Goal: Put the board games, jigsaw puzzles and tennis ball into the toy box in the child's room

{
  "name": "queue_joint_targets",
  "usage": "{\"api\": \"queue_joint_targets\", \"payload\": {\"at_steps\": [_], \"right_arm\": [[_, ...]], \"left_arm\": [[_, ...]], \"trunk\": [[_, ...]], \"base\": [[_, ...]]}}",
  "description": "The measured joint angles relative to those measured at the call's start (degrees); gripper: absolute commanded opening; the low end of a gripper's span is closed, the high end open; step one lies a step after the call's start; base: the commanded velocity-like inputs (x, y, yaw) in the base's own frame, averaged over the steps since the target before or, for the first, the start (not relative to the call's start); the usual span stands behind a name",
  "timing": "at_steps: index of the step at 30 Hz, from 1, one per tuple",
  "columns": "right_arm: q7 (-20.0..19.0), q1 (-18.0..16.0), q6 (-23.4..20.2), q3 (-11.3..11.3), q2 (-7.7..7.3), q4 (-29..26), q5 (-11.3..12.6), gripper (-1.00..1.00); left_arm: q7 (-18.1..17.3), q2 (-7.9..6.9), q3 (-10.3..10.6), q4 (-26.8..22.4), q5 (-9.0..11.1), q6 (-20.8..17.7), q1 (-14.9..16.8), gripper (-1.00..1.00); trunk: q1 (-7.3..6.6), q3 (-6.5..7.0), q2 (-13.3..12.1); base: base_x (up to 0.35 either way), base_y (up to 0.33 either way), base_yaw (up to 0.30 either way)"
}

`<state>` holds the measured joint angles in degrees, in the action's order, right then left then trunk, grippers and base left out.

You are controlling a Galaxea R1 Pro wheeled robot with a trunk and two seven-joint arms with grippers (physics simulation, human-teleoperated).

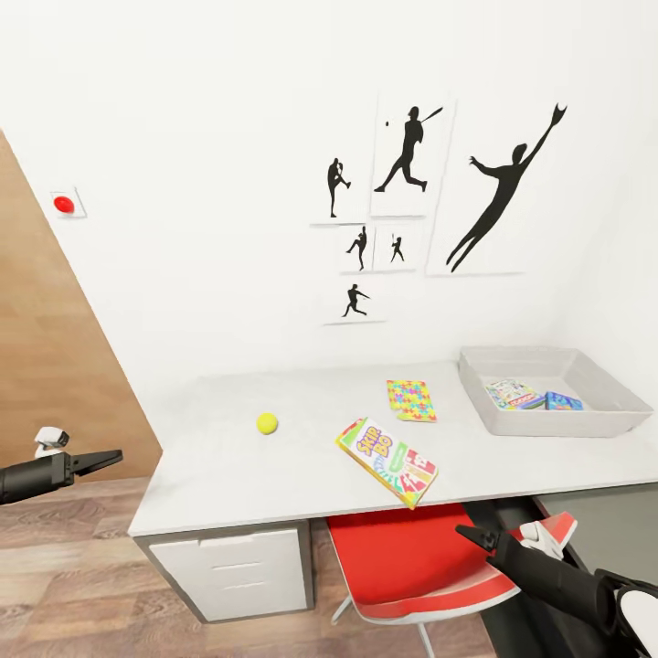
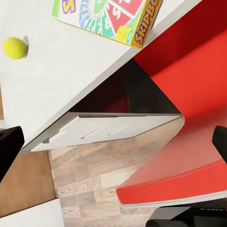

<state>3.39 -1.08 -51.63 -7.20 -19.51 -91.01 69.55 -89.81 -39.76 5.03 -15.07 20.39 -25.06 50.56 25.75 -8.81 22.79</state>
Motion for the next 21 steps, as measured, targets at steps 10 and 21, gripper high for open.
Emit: {"api": "queue_joint_targets", "payload": {"at_steps": [10, 21], "right_arm": [[0.09, 0.03, 0.01, 0.05, 0.01, 0.0, -0.01, 1.0], [0.94, -0.02, 0.17, 2.35, 0.06, -0.07, -0.25, 1.0]], "left_arm": [[0.0, 0.0, 0.01, 0.02, 0.02, 0.0, 0.0, 1.0], [0.0, 0.0, 0.0, 0.09, -0.02, 0.0, 0.0, 1.0]], "trunk": [[0.0, 0.0, 0.0], [0.0, 0.0, 0.0]], "base": [[-0.013, 0.0, 0.001], [-0.03, 0.0, 0.0]]}}
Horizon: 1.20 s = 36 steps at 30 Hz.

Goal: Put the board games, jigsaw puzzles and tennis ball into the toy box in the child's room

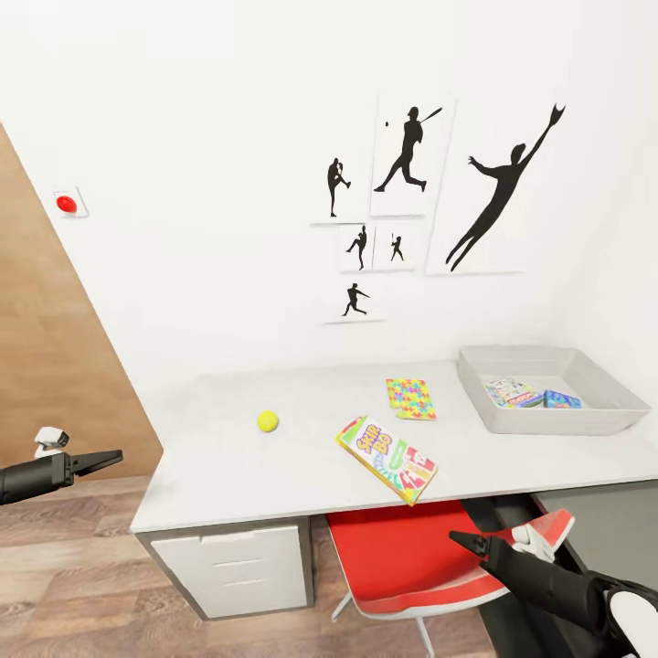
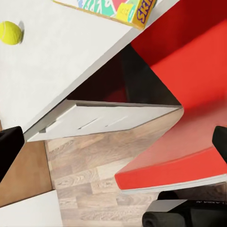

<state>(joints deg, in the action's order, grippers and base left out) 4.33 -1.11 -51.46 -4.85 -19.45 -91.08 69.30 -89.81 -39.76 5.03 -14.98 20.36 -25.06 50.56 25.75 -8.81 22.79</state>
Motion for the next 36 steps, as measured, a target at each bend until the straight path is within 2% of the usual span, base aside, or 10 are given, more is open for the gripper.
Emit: {"api": "queue_joint_targets", "payload": {"at_steps": [6, 11, 20, 32, 36], "right_arm": [[2.33, -0.11, 0.05, 1.02, 0.03, 0.01, -0.85, 1.0], [4.1, -0.15, 0.1, 1.19, 0.08, 0.05, -1.16, 1.0], [4.47, -0.16, 2.86, 1.74, 0.64, 0.08, -1.31, 1.0], [4.51, -0.16, 3.39, 2.39, 1.17, 0.03, -1.42, 1.0], [4.55, -0.18, 3.41, 2.43, 1.17, 0.05, -1.44, 1.0]], "left_arm": [[0.0, -0.01, 0.02, 0.02, -0.01, 0.0, 0.0, 1.0], [-0.02, -0.03, 0.02, 0.02, -0.03, 0.0, 0.01, 1.0], [-0.02, -0.08, -0.04, 0.09, -0.03, 0.0, 0.01, 1.0], [-0.01, -0.09, 0.03, 0.11, -0.01, 0.0, 0.0, 1.0], [-0.02, -0.06, 0.03, 0.1, -0.02, 0.0, 0.0, 1.0]], "trunk": [[0.0, 0.0, 0.0], [0.0, 0.0, 0.0], [0.0, 0.0, 0.0], [0.0, 0.0, 0.0], [0.0, 0.0, 0.0]], "base": [[-0.004, 0.02, 0.0], [-0.001, 0.193, 0.0], [0.024, 0.249, 0.0], [0.008, 0.156, 0.005], [0.001, 0.205, 0.163]]}}
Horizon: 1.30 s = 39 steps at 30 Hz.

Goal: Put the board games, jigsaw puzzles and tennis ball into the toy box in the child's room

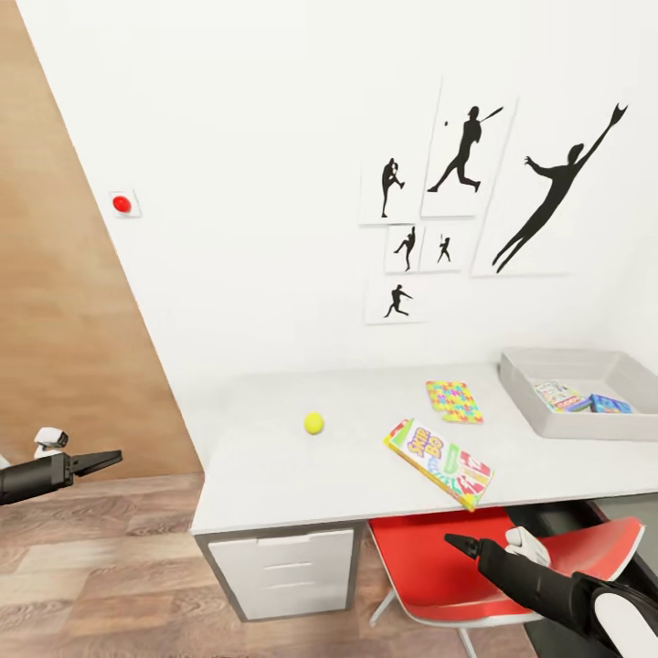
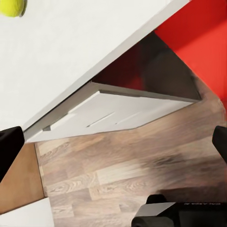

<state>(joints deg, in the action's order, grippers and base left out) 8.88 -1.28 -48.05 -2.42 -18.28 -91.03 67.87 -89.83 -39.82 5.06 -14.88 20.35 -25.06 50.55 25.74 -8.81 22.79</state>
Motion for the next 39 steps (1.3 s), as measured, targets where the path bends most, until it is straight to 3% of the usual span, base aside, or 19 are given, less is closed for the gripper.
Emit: {"api": "queue_joint_targets", "payload": {"at_steps": [21, 39], "right_arm": [[0.04, 0.0, 0.01, 0.02, 0.03, -0.01, 0.04, 1.0], [0.06, 0.01, 0.0, 0.03, 0.06, 0.01, 0.07, 1.0]], "left_arm": [[0.0, -0.04, 0.0, 0.0, 0.0, 0.0, 0.0, 1.0], [0.02, -0.03, 0.0, 0.03, 0.01, 0.0, 0.0, 1.0]], "trunk": [[0.0, 0.0, 0.0], [-0.01, 0.0, 0.01]], "base": [[0.0, 0.12, 0.264], [0.06, 0.078, 0.032]]}}
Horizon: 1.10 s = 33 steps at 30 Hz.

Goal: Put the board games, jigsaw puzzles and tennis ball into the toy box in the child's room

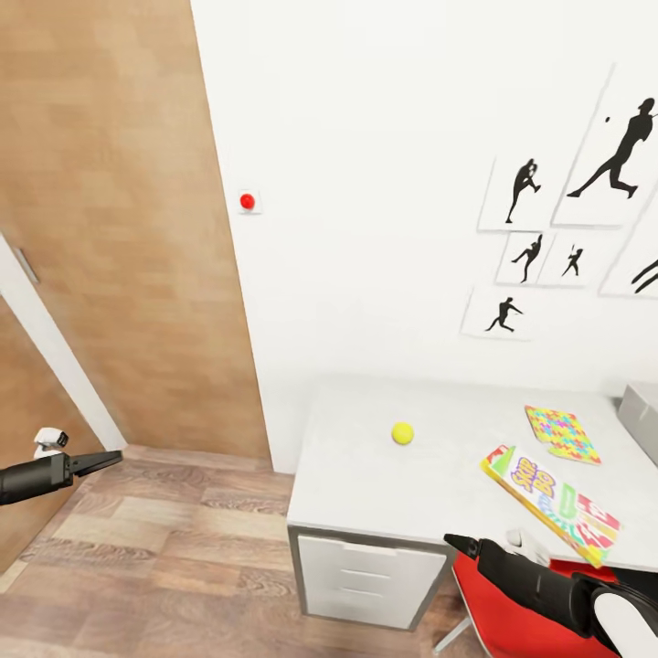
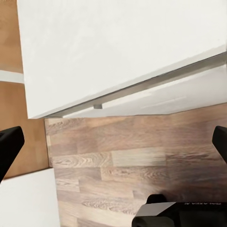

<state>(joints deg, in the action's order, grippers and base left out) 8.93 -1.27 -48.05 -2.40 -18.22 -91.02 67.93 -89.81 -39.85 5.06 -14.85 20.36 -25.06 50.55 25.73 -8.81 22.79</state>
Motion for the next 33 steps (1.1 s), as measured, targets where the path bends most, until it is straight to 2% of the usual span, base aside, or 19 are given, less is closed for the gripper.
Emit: {"api": "queue_joint_targets", "payload": {"at_steps": [12, 33], "right_arm": [[0.0, 0.01, 0.0, -0.03, -0.06, 0.0, -0.04, 1.0], [0.0, 0.0, 0.0, -0.03, -0.06, -0.02, -0.05, 1.0]], "left_arm": [[0.0, 0.08, 0.0, 0.0, 0.0, 0.0, 0.0, 1.0], [0.0, 0.01, 0.0, 0.07, 0.0, 0.0, 0.0, 1.0]], "trunk": [[0.01, 0.09, 0.0], [0.01, 0.1, 0.0]], "base": [[0.124, -0.077, -0.08], [0.078, 0.007, -0.008]]}}
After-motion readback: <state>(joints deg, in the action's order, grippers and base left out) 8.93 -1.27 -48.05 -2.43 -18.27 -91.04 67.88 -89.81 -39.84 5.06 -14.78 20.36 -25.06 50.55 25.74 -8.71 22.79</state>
